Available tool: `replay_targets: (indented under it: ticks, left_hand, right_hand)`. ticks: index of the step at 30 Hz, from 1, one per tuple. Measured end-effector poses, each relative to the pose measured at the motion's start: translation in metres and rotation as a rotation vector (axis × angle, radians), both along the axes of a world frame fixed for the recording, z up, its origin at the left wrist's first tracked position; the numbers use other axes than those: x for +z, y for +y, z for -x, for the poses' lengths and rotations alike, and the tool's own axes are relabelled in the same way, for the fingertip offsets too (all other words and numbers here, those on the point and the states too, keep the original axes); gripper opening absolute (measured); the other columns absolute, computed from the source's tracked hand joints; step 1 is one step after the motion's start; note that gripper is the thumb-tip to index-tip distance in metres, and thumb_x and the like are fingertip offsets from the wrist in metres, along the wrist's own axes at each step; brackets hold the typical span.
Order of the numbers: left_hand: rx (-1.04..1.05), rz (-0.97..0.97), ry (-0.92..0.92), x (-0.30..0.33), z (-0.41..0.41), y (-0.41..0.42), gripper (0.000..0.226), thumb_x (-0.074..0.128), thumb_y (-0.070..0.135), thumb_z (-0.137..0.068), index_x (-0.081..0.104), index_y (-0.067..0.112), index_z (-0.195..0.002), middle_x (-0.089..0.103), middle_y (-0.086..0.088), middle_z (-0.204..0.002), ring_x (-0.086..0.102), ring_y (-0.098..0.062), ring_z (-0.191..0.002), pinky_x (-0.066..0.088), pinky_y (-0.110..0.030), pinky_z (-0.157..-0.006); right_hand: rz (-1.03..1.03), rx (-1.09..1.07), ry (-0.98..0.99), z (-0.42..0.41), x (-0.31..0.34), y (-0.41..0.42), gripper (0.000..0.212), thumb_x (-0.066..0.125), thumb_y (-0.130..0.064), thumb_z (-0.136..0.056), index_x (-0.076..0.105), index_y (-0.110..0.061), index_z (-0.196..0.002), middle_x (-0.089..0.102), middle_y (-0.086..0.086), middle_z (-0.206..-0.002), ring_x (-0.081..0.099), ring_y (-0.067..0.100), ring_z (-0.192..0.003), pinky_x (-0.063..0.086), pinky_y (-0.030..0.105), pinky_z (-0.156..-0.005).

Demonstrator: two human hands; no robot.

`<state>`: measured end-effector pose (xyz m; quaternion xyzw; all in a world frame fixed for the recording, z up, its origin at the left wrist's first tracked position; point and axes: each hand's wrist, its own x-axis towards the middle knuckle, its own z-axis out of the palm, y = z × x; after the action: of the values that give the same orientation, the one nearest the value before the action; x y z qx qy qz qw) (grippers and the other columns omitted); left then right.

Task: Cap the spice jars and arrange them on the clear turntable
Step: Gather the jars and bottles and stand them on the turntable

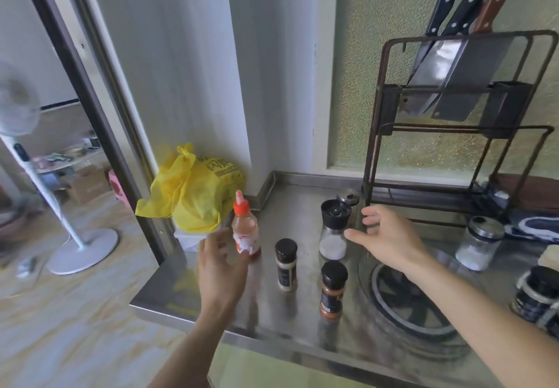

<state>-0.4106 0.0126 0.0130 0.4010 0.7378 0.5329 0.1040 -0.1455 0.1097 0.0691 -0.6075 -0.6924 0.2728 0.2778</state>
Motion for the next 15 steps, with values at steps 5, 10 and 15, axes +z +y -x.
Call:
replay_targets:
  ticks: [5, 10, 15]
  left_hand:
    - [-0.055, 0.122, 0.131, 0.007, 0.014, 0.041, 0.064, 0.082, 0.033, -0.08, 0.054, 0.013, -0.134, 0.061, -0.006, -0.127, 0.055, -0.028, -0.122, 0.044, -0.04, -0.098]
    - [-0.078, 0.185, 0.22, 0.003, 0.017, 0.06, 0.041, 0.077, 0.041, -0.083, 0.055, 0.015, -0.106, 0.072, -0.004, -0.104, 0.067, -0.031, -0.097, 0.053, -0.041, -0.081]
    - [-0.052, 0.169, 0.271, 0.014, 0.017, 0.059, 0.042, 0.076, 0.042, -0.085, 0.054, 0.012, -0.104, 0.073, -0.008, -0.101, 0.067, -0.036, -0.094, 0.054, -0.043, -0.077]
  right_hand:
    - [-0.078, -0.001, -0.084, 0.034, -0.007, 0.018, 0.084, 0.082, -0.052, -0.074, 0.046, -0.014, -0.14, 0.061, 0.004, -0.136, 0.06, 0.026, -0.122, 0.05, 0.039, -0.098]
    - [-0.182, -0.008, -0.251, 0.062, -0.017, 0.03, 0.086, 0.077, -0.051, -0.081, 0.035, -0.017, -0.146, 0.055, 0.01, -0.14, 0.059, 0.032, -0.124, 0.054, 0.043, -0.091]
    - [-0.223, -0.041, -0.284, 0.065, -0.02, 0.033, 0.061, 0.075, -0.041, -0.086, 0.047, -0.02, -0.135, 0.06, 0.008, -0.127, 0.064, 0.031, -0.109, 0.055, 0.039, -0.08]
